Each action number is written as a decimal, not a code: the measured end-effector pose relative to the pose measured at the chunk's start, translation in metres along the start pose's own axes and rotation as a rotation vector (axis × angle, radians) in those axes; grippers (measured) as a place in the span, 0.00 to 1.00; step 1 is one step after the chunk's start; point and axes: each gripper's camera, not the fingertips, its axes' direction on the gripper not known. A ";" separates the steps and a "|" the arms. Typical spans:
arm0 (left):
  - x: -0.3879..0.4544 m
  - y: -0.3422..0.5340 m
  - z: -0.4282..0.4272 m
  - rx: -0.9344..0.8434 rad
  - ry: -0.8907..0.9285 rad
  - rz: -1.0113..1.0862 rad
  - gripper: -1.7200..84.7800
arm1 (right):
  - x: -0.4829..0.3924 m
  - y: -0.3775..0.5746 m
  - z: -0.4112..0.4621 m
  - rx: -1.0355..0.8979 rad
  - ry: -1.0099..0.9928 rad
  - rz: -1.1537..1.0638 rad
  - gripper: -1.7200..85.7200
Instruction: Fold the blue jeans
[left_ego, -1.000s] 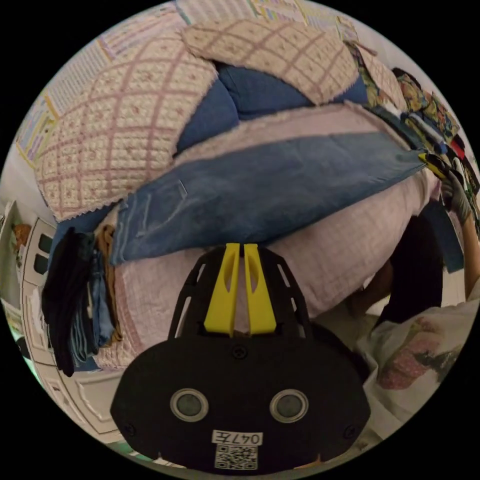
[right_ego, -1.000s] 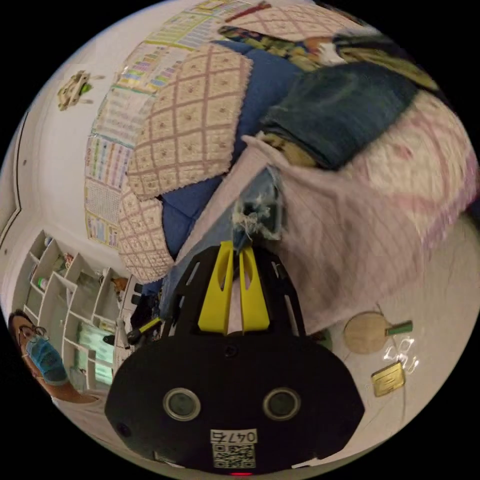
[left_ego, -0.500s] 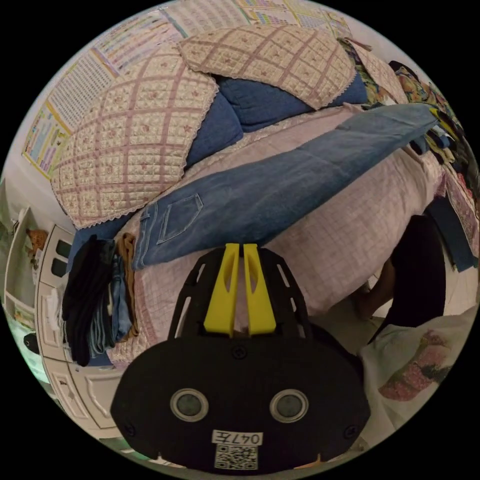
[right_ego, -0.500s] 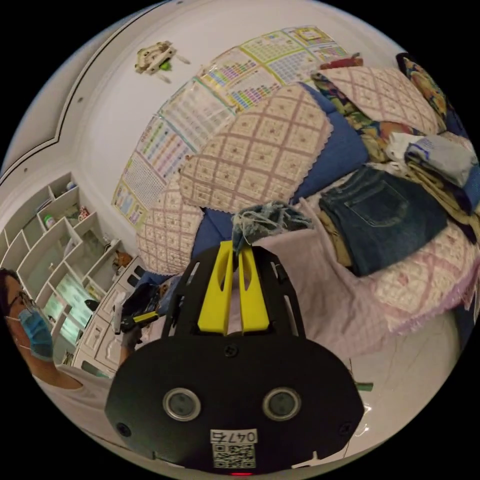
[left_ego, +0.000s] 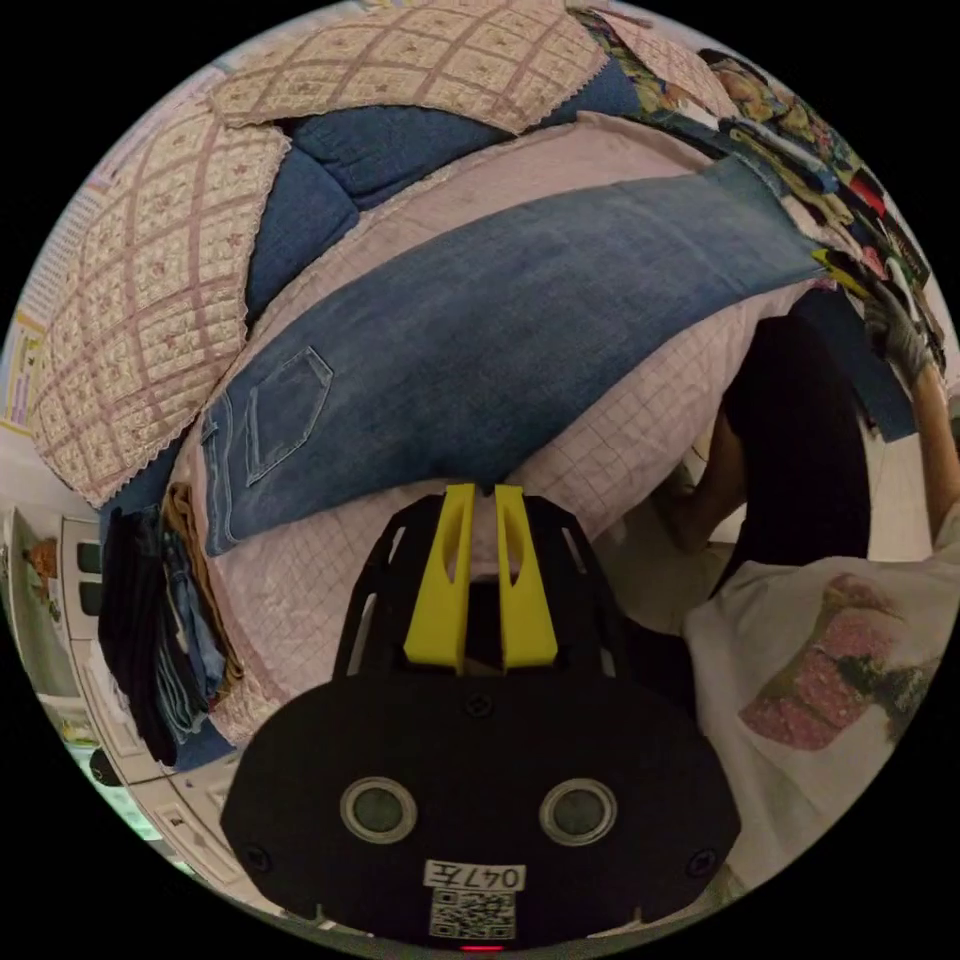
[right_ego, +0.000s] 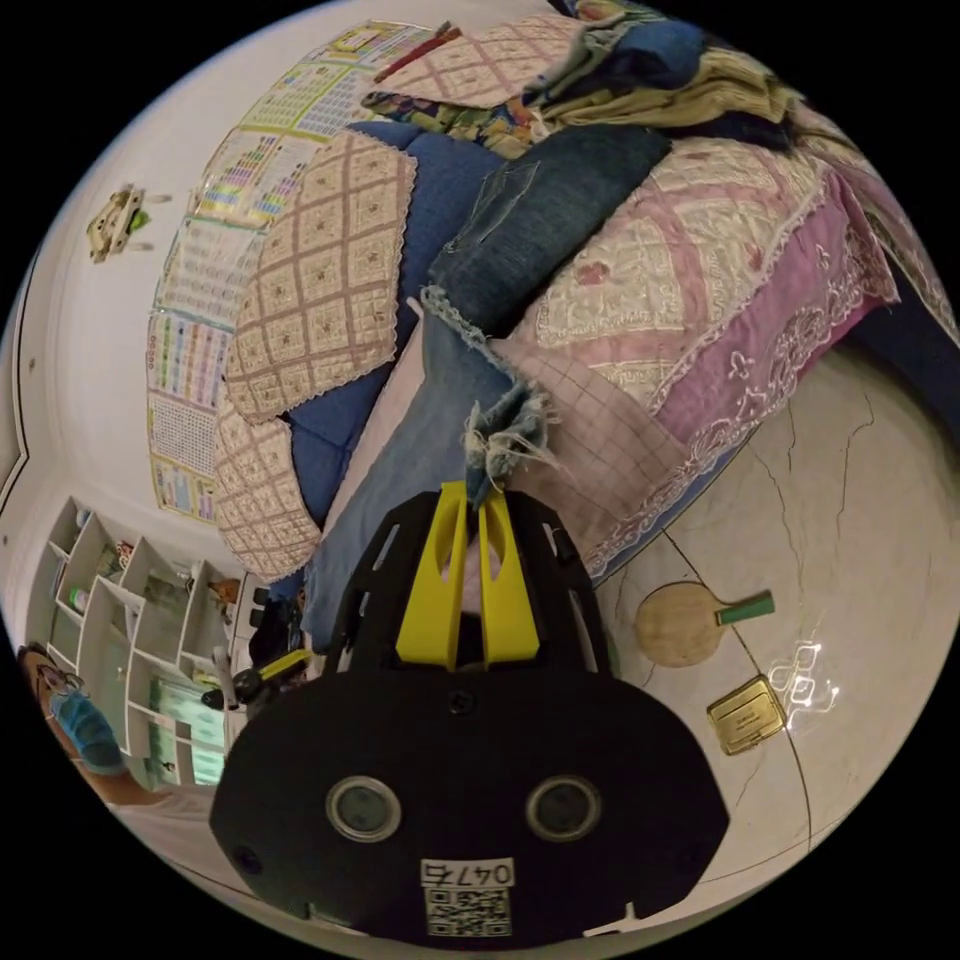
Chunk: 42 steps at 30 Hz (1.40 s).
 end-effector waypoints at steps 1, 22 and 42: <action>0.000 -0.003 -0.020 0.069 0.035 -0.009 0.03 | 0.000 0.001 0.000 0.000 0.005 -0.008 0.01; 0.104 -0.295 0.031 0.161 0.265 0.074 0.01 | 0.035 0.078 0.033 0.111 -0.049 -0.114 0.01; 0.059 0.004 -0.006 0.410 0.510 0.026 0.01 | -0.112 0.185 0.164 0.162 -0.233 -0.529 0.01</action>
